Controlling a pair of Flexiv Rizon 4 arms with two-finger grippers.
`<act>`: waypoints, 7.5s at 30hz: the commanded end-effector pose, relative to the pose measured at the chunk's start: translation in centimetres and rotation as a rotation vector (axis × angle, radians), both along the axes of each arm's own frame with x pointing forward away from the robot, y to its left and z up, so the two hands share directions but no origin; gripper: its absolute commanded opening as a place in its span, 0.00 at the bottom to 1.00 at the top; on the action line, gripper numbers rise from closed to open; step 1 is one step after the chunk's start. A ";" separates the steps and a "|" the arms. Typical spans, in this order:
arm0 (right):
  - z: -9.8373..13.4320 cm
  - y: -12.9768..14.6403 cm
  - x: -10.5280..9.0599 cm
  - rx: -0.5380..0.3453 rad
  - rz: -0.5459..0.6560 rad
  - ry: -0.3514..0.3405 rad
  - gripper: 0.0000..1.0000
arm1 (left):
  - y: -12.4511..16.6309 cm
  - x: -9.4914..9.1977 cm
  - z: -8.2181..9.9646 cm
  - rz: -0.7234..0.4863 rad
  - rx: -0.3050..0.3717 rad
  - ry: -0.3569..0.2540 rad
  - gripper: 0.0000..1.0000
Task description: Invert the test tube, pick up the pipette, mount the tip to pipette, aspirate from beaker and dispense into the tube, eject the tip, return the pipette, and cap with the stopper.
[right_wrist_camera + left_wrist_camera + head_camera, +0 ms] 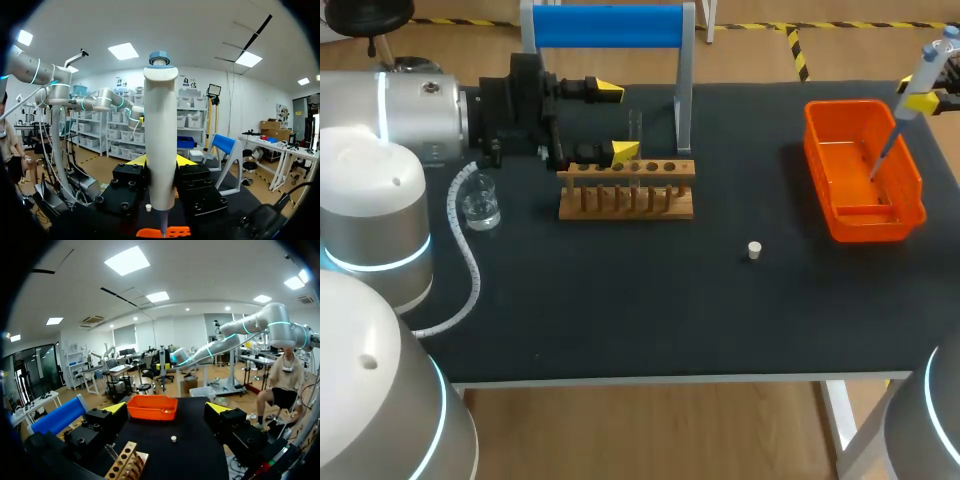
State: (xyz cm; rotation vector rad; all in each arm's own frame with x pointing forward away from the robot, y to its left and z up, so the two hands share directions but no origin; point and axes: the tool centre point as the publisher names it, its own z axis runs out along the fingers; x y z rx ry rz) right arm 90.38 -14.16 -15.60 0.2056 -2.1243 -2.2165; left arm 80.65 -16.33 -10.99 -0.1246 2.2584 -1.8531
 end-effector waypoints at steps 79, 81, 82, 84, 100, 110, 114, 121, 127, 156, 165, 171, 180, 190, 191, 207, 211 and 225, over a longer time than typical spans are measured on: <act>0.0 -0.2 0.2 0.000 0.007 0.000 0.00 | -31.6 7.0 4.5 -0.035 0.069 0.029 0.00; 0.0 -0.2 0.2 0.000 0.007 0.000 0.00 | -31.6 7.0 4.5 -0.035 0.069 0.029 0.00; 0.0 -0.2 0.2 0.000 0.007 0.000 0.00 | -31.6 7.0 4.5 -0.035 0.069 0.029 0.00; 0.0 -0.2 0.2 0.000 0.007 0.000 0.00 | -31.6 7.0 4.5 -0.035 0.069 0.029 0.00; 0.0 -0.2 0.2 0.000 0.007 0.000 0.00 | -31.6 7.0 4.5 -0.035 0.069 0.029 0.00; 0.0 -0.2 0.2 0.000 0.007 0.000 0.00 | -31.6 7.0 4.5 -0.035 0.069 0.029 0.00; 0.0 -0.2 0.2 0.000 0.007 0.000 0.00 | -31.6 7.0 4.5 -0.035 0.069 0.029 0.00; 0.0 -0.2 0.2 0.000 0.007 0.000 0.00 | -32.3 7.1 4.5 -0.046 0.029 0.050 0.00; 0.0 -0.2 0.2 0.000 0.007 0.000 0.00 | -33.2 7.4 4.6 -0.055 0.021 0.066 0.00; 0.0 -0.2 0.2 0.000 0.007 0.000 0.00 | -37.4 9.2 5.3 -0.094 -0.089 0.078 0.00; 0.0 -0.2 0.2 0.000 0.007 0.000 0.00 | -38.7 9.0 5.6 -0.119 -0.096 0.080 0.00; 0.0 -0.2 0.2 0.000 0.007 0.000 0.00 | -38.8 8.8 5.3 -0.124 -0.095 0.083 0.00; 0.0 -0.2 0.2 0.000 0.007 0.000 0.00 | -38.8 8.8 4.8 -0.121 -0.095 0.093 0.00; 0.0 -0.2 0.2 0.000 0.007 0.000 0.00 | -38.9 9.1 5.3 -0.123 -0.103 0.080 0.00; 0.0 -0.2 0.2 0.000 0.007 0.000 0.00 | -39.0 9.1 5.3 -0.124 -0.103 0.079 0.00; 0.0 -0.2 0.2 0.000 0.007 0.000 0.00 | -39.8 9.4 4.6 -0.135 -0.111 0.090 0.00; 0.0 -0.2 0.2 0.000 0.007 0.000 0.00 | -39.9 9.5 4.5 -0.137 -0.112 0.092 0.00; 0.0 -0.2 0.2 0.000 0.007 0.000 0.00 | -39.7 9.6 3.9 -0.126 -0.109 0.100 0.00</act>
